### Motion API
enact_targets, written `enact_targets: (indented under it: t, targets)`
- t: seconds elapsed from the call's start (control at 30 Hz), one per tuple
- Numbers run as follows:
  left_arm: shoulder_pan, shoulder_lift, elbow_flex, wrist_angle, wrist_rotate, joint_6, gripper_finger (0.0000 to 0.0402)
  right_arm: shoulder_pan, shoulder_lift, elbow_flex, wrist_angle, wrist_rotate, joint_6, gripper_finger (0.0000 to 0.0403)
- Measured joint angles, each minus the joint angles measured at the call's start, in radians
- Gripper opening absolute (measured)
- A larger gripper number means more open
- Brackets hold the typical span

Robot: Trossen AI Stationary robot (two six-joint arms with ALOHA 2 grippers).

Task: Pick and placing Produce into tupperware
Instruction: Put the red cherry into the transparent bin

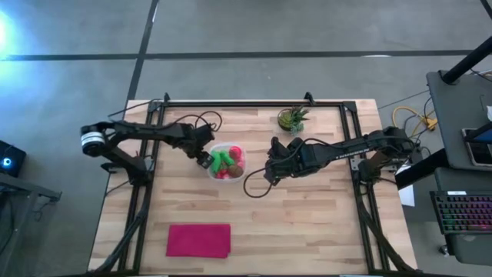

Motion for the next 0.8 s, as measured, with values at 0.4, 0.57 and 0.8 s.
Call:
enact_targets:
  t: [0.4,0.57,0.8]
  targets:
    - [-0.006,0.002,-0.014,-0.003,-0.007,-0.022,0.012,0.0,0.0,0.0,-0.004,0.004,-0.001,0.0352]
    - [-0.019,0.005,-0.014,-0.002,-0.006,-0.022,0.012,0.0,0.0,0.0,-0.004,0.004,0.0,0.0352]
    - [-0.027,0.005,-0.014,-0.003,-0.007,-0.02,0.012,0.0,0.0,0.0,-0.004,0.007,-0.001,0.0352]
